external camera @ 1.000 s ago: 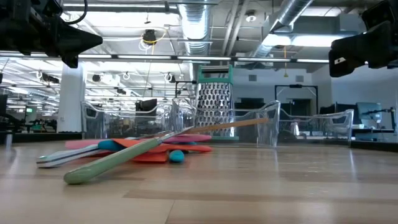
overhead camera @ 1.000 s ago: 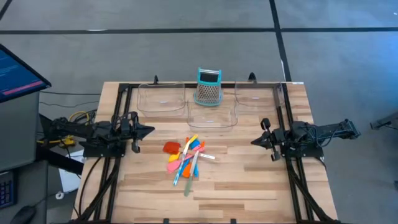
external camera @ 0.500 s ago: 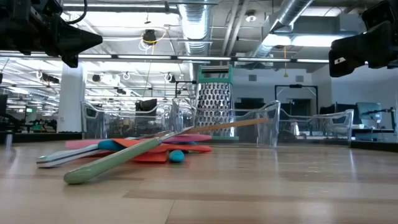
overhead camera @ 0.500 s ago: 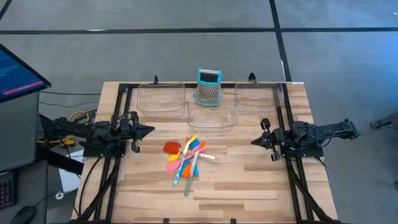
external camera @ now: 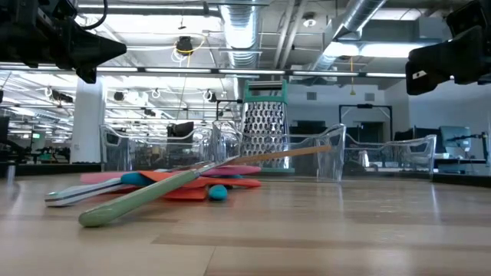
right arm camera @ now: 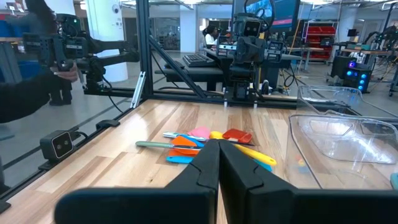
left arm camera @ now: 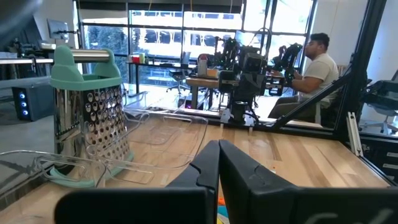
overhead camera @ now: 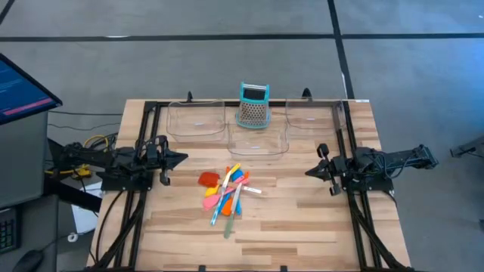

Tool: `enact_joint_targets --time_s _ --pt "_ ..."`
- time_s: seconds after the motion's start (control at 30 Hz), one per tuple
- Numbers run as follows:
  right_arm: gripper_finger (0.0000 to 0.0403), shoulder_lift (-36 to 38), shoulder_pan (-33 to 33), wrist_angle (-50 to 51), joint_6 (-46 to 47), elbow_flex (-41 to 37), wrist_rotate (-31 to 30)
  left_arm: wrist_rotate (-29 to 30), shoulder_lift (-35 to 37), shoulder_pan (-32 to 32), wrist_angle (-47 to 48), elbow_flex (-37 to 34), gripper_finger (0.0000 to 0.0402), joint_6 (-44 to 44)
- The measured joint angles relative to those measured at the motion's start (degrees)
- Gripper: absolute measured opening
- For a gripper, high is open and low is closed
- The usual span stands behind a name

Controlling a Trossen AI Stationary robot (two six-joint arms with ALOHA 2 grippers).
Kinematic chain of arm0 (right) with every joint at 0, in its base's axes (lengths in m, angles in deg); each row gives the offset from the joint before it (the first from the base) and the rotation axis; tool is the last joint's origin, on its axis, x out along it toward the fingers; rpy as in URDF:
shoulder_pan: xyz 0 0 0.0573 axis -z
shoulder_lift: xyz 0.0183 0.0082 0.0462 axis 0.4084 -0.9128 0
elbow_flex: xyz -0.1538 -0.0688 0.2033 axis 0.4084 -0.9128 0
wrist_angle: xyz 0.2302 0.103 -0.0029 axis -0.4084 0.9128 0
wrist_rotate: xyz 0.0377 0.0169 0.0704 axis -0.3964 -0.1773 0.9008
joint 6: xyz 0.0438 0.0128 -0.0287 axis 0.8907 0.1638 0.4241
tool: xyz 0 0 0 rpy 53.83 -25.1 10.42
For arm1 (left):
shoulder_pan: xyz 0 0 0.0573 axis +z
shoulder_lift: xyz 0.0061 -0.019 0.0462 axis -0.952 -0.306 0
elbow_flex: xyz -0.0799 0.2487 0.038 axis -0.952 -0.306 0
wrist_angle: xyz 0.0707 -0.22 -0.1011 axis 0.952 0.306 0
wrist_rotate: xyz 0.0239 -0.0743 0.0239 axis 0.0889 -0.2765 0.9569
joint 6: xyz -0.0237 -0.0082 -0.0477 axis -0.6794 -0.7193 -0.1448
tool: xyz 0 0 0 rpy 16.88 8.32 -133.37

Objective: Pick & Place Kitchen Items

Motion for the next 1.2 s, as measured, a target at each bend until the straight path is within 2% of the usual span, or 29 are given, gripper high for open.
enact_joint_targets --time_s 0.6,0.97,1.2 --pt "0.0 0.0 0.0 0.0 -0.02 0.0 0.0 0.01 0.0 0.0 -1.84 -0.02 0.0003 0.0" --pt "0.0 -0.01 0.0 -0.17 0.0 0.0 -0.01 -0.11 0.01 0.0 -14.33 0.0 0.0003 -0.7" --pt "0.0 -0.02 0.0 -0.26 0.0 -0.02 0.0 -5.27 -2.42 0.0 -20.55 0.11 0.0003 -1.49"
